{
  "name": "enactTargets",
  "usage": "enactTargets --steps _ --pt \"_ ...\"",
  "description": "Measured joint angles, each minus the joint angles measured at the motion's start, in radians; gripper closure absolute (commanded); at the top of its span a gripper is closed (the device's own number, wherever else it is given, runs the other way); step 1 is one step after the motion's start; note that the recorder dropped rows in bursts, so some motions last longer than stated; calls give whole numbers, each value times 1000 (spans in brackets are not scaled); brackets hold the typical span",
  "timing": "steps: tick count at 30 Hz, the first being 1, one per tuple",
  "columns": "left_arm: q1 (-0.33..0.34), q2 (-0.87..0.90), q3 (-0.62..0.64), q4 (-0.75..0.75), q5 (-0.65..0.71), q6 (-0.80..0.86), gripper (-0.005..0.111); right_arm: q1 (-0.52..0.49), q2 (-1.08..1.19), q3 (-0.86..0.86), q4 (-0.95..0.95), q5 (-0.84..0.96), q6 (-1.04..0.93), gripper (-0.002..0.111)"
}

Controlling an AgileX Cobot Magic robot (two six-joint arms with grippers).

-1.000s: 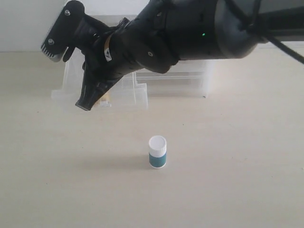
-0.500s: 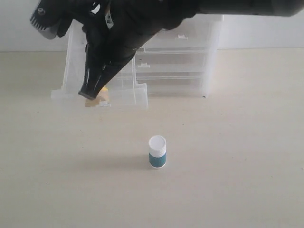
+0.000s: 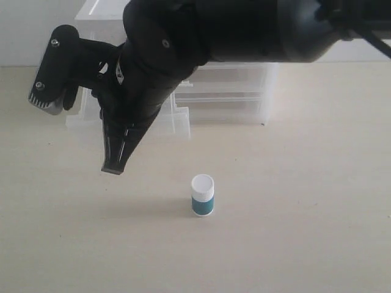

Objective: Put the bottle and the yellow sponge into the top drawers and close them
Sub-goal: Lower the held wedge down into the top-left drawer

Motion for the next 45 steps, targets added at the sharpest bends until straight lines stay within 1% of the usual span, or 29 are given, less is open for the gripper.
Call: enactTargets --steps 8,15,23,32,45 --pt "0 0 0 0 -4 0 103 0 16 -2 18 -47 -33 109" --pt "0 0 0 0 -4 0 103 0 38 -61 -1 -53 -34 109" --pt "0 0 0 0 -8 0 103 -8 72 -124 -5 69 -38 109" --pt "0 0 0 0 -8 0 103 1 59 -137 -5 158 -65 109" --pt "0 0 0 0 -8 0 103 1 79 -138 -32 64 -85 109"
